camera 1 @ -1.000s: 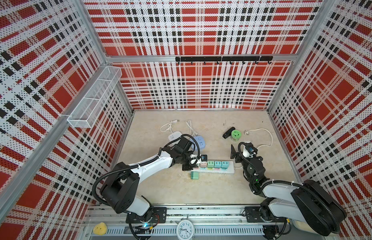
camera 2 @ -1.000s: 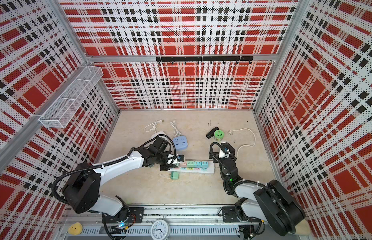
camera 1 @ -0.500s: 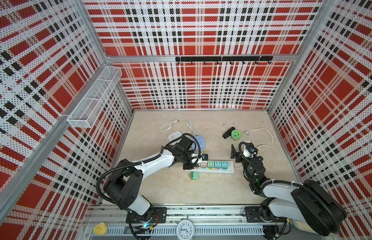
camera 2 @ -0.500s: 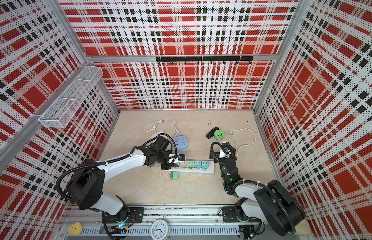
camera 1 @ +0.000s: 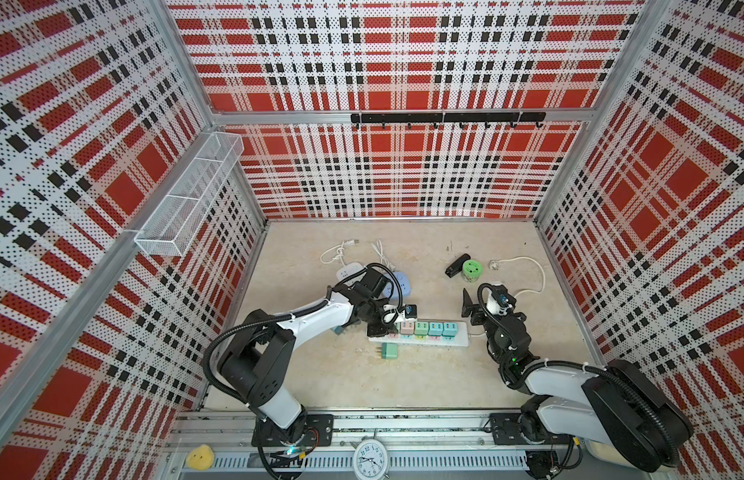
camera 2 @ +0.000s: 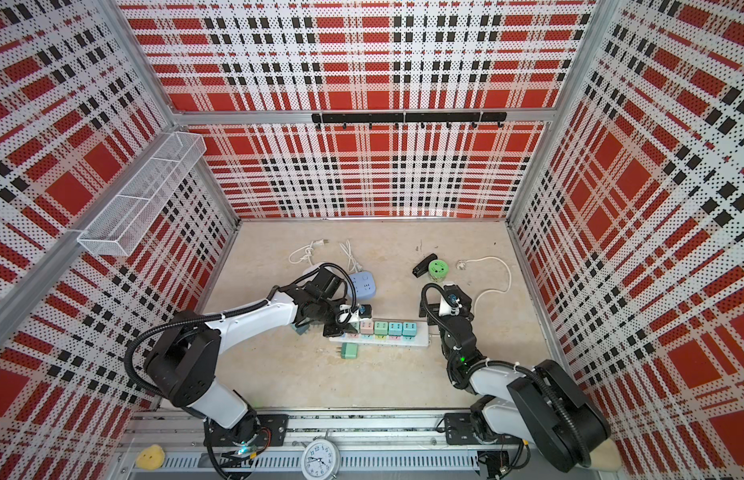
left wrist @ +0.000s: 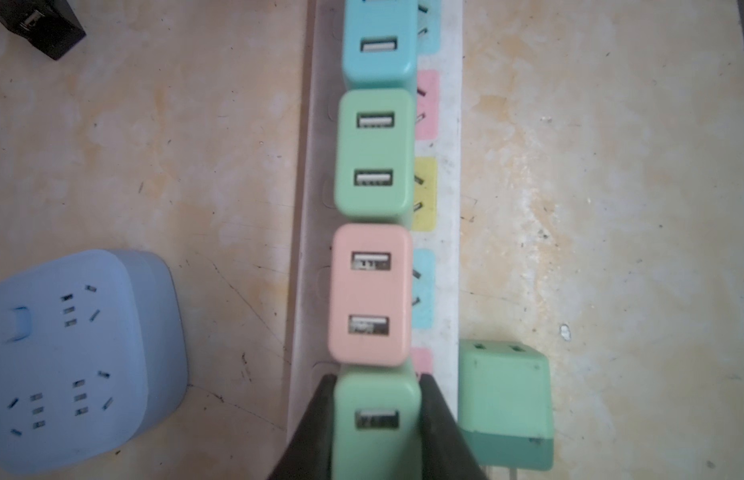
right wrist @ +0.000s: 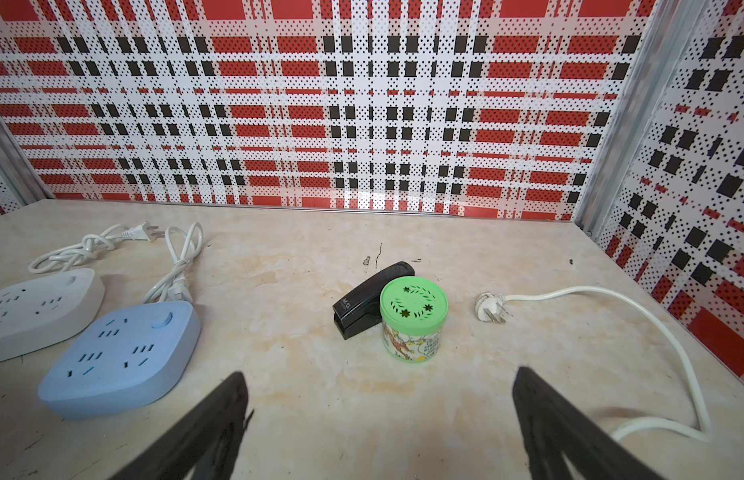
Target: Insert the plug
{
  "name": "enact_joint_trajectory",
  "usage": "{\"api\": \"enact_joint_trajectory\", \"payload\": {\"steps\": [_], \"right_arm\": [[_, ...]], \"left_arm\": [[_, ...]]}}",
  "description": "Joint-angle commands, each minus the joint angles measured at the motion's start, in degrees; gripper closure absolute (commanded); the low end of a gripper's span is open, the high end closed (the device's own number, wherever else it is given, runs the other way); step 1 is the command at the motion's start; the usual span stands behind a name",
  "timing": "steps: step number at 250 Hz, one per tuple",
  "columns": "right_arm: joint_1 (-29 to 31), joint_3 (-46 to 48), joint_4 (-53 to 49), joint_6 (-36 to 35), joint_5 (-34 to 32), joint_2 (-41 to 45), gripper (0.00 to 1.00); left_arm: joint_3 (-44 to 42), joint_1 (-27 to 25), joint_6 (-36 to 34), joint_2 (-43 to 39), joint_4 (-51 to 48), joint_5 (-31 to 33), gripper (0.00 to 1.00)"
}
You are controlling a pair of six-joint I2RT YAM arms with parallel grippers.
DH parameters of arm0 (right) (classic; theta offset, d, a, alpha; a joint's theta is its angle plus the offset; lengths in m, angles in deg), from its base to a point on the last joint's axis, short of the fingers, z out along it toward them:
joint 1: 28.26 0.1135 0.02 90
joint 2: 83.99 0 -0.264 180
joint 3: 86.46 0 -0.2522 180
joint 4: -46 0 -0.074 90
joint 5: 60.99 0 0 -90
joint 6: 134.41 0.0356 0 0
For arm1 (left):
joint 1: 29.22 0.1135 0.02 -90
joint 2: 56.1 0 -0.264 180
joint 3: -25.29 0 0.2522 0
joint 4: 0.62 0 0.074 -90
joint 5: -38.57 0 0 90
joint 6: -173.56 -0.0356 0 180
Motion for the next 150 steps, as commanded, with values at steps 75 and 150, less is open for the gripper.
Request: {"api": "enact_joint_trajectory", "payload": {"steps": [75,150], "right_arm": [[-0.2,-1.0,1.1,0.4,-0.4,0.7,0.0],[-0.2,-0.6,0.6,0.7,-0.6,1.4,0.0]], "left_arm": [[2.5,-1.3,-0.9,4.9,-3.7,3.7,1.0],[5.5,-3.1,-1.5,10.0,-7.1,6.5,1.0]]}}
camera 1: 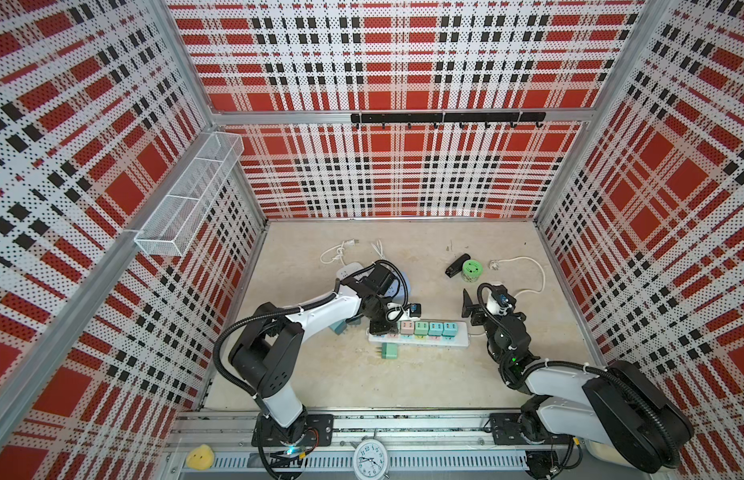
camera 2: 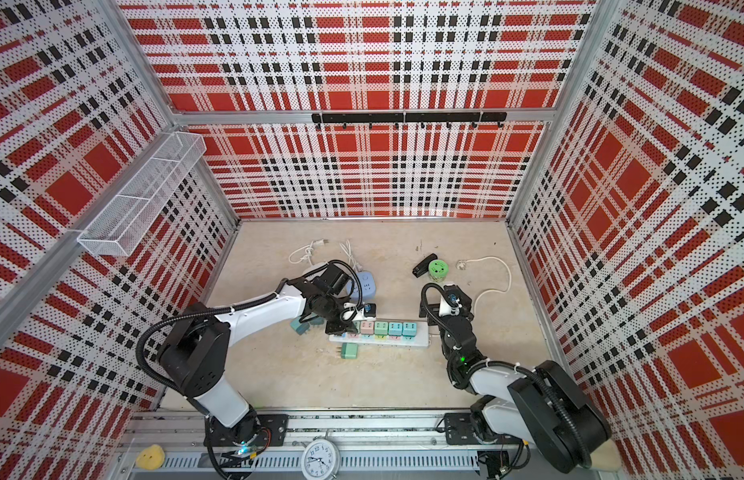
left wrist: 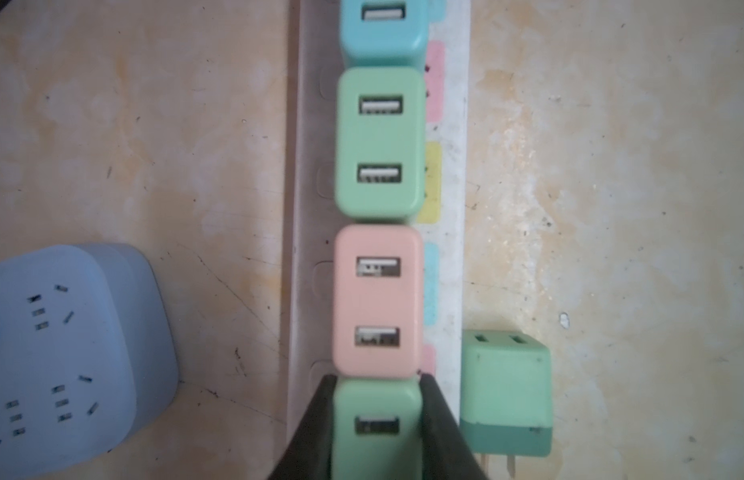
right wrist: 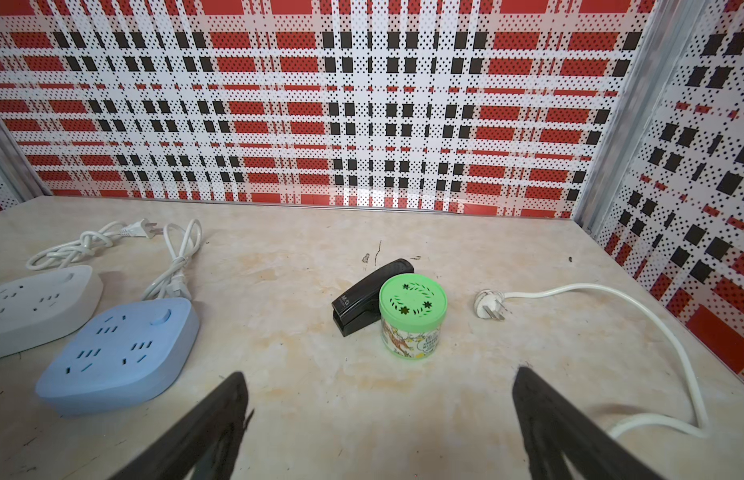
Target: Insert the plug
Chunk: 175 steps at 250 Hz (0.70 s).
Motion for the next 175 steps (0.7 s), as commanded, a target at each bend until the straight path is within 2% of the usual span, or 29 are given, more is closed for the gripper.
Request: {"api": "enact_joint_trajectory", "payload": {"steps": [1,62,175], "right_arm": [[-0.2,-0.6,1.5,0.5,-0.6,0.9,0.0],[-0.3,0.2,1.4,0.9,-0.7,2.4,0.0],[-0.3,-0.7,0.7,0.7,-0.2,1.2,0.0]], "left_arm": [[-0.9,-1.0,-1.4,5.6,0.4,2.9,1.0],[-0.9,0.8,-0.3,5.7,1.0,-0.9,1.0],[0.8,-0.8,0.2,4.4,1.4,-0.3,1.0]]}}
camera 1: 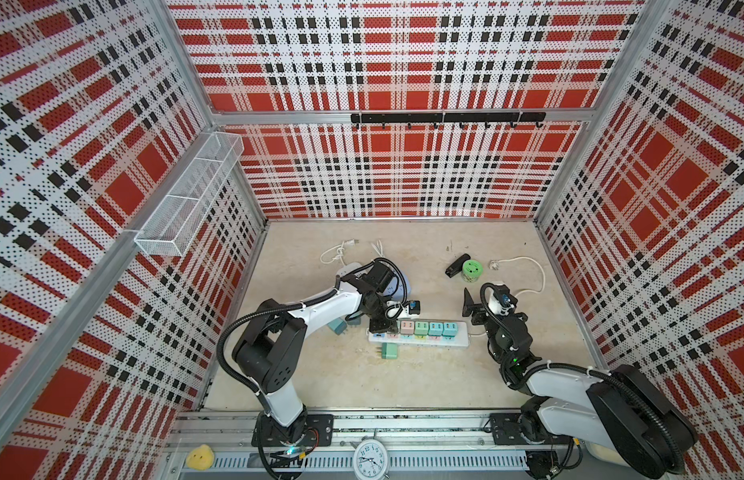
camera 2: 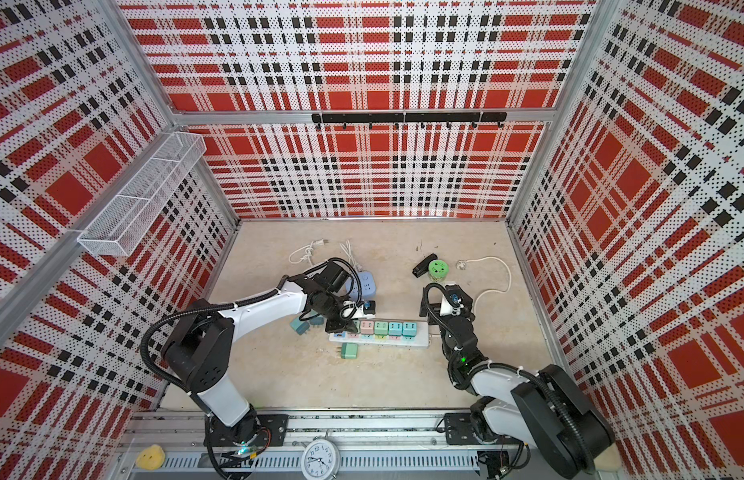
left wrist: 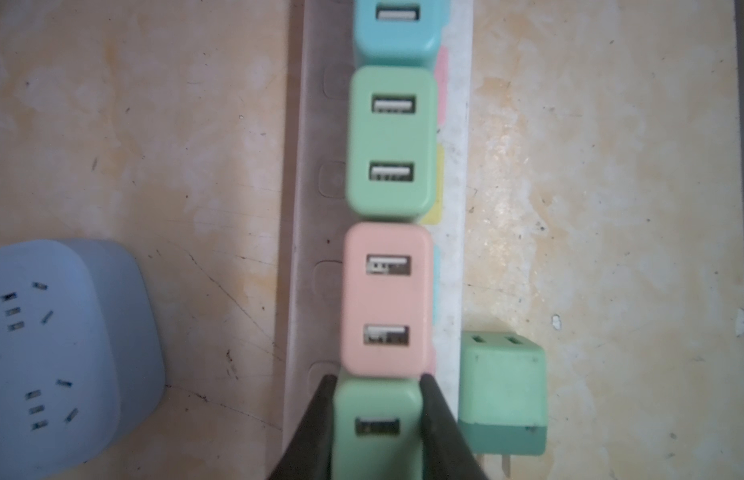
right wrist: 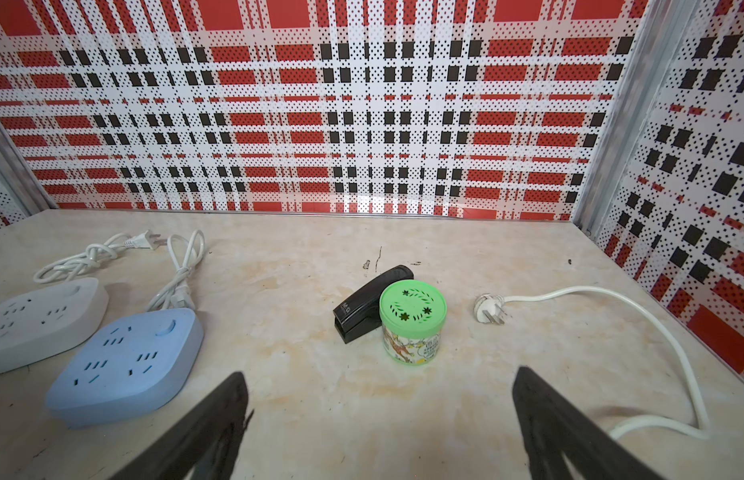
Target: Insert the plug
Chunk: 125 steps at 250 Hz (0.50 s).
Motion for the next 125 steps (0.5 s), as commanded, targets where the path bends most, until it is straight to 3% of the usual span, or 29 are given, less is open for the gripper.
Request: {"api": "enact_joint_trajectory", "payload": {"steps": [1,83,100,125], "right_arm": [[-0.3,-0.7,1.6,0.0,-0.2,-0.1,0.0],[-0.3,-0.7,1.0,0.5,-1.0,0.4,0.0],[-1.6,-1.7,-2.1,3.4,-4.6,0.7,0.0],[-6.9,-2.3,-7.7,9.4,-0.1,2.8,0.0]], "left_arm": [[-0.4,-2.1,-0.2,3.3,2.6,2.4,1.0],[6.1,-10.4,3.6,6.9,3.5,6.2,1.0],[6.9,-10.7,4.0,7.2,3.8,5.4,1.0],[7.5,-11.1,4.6,7.6,4.2,5.5,1.0]]}}
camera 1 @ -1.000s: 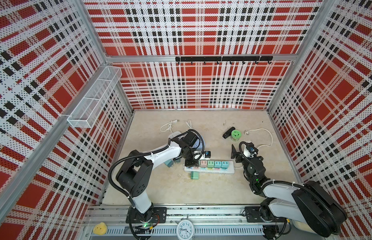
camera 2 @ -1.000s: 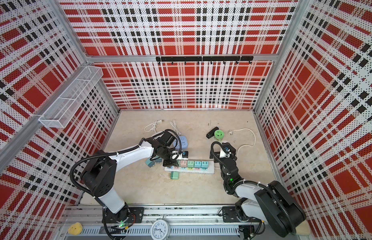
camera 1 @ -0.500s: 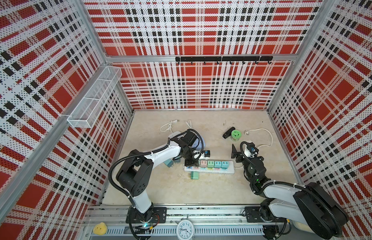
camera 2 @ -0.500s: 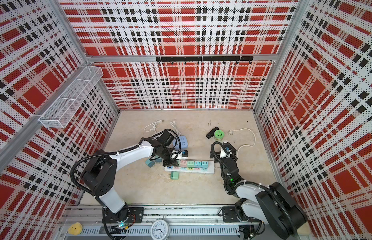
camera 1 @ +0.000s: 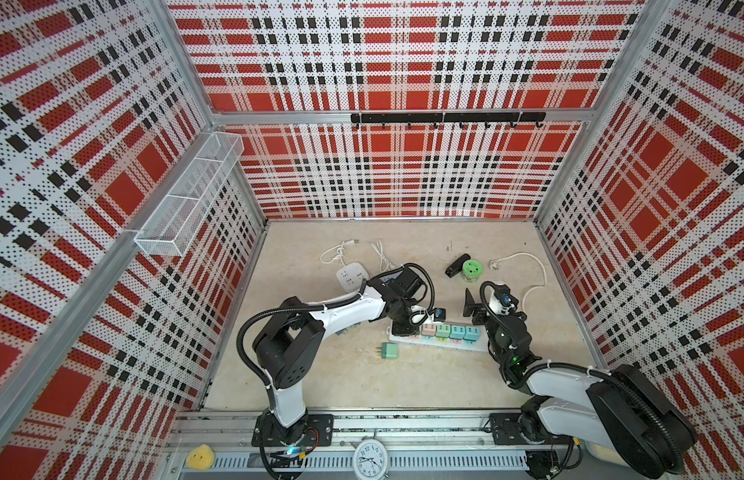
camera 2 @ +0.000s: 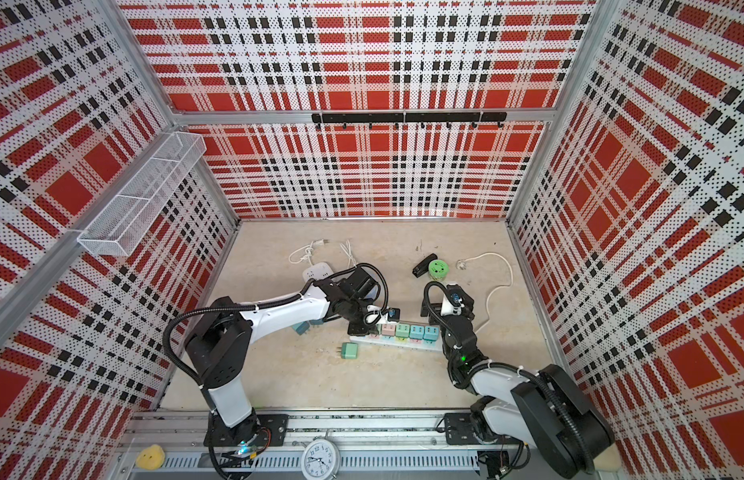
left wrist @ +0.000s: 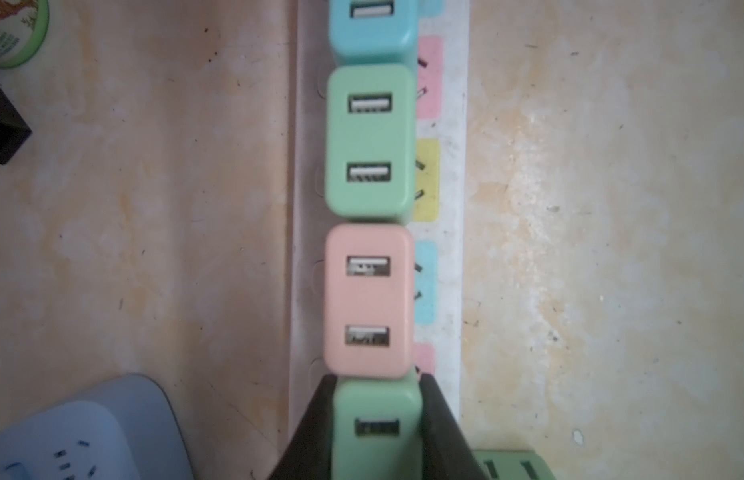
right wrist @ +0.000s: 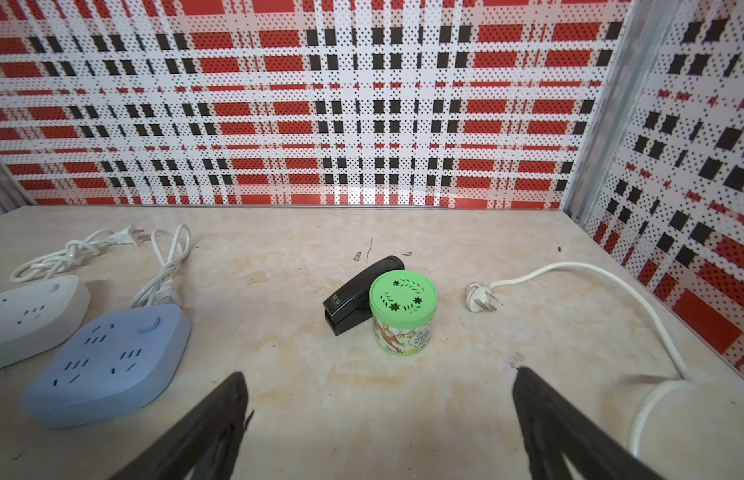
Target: Insert the plug
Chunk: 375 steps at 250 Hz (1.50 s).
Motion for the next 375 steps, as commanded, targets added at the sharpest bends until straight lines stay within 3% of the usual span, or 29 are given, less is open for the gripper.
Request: {"api": "enact_joint_trajectory", "payload": {"steps": [1,40,75,127,186,209,210,211,212,213,215,217,264,292,315,350,375], "right_arm": [[-4.5,-1.6,-4.5,6.9,1.1,2.6,0.0],[-7.6,0.1,-4.7,10.6,2.9,4.6,0.0],[-7.8,-0.9,-5.3,10.6,3.1,3.4,0.0],[-7.8,-1.5,-6.0,10.6,2.8,3.1,0.0],[-7.8,-1.7,-6.4,10.9,2.7,2.9,0.0],[-7.9,-2.0,-6.7,10.8,2.8,2.6,0.0],[-7.8,-2.0,-6.7,10.8,2.8,2.5,0.0],[-7.9,-2.2,-6.6,10.8,2.9,2.5,0.0],[-7.9,-2.1,-6.6,10.7,2.9,2.5,0.0],[-7.8,-2.1,-6.7,10.7,2.9,2.5,0.0],[-7.9,-2.1,-6.6,10.7,2.8,2.5,0.0],[-7.8,-2.1,-6.7,10.8,2.9,2.5,0.0],[-7.8,-4.3,-11.2,9.7,4.8,3.1,0.0],[-7.6,-11.0,-26.9,11.6,8.9,7.7,0.0],[-6.5,-15.9,-33.9,11.9,14.2,9.9,0.04],[-2.5,-26.5,-44.4,11.0,17.6,5.3,0.04],[1.3,-34.6,-50.1,9.3,18.3,-1.4,0.05]], "left_arm": [[0.5,-0.8,0.9,2.1,0.7,0.2,1.0],[1.5,-2.0,1.9,2.2,1.0,-0.2,1.0],[2.5,-3.4,3.8,1.9,1.3,-1.2,0.91],[2.0,-4.6,7.4,1.6,2.1,-3.0,0.94],[1.0,-6.1,10.4,0.5,4.2,-1.0,0.77],[1.4,-5.2,12.5,-1.5,5.1,0.3,0.58],[1.5,-5.2,12.5,-1.6,5.2,0.3,0.53],[1.4,-5.2,12.6,-1.8,5.1,0.3,0.4],[1.5,-5.1,12.5,-1.9,5.2,0.3,0.2],[1.5,-5.1,12.5,-2.1,5.2,0.3,0.1],[1.4,-5.0,12.5,-2.4,5.3,0.5,0.02],[1.3,-5.0,12.4,-2.8,5.4,0.6,0.0],[-6.6,-5.1,21.4,-18.0,18.2,10.6,0.01],[-15.4,-4.4,34.2,-29.5,29.7,23.6,0.01],[-23.7,-1.8,44.7,-37.9,35.8,30.9,0.01],[-33.3,7.1,60.0,-47.3,36.2,33.2,0.01],[-41.4,12.5,62.8,-50.8,40.7,33.1,0.01]]}}
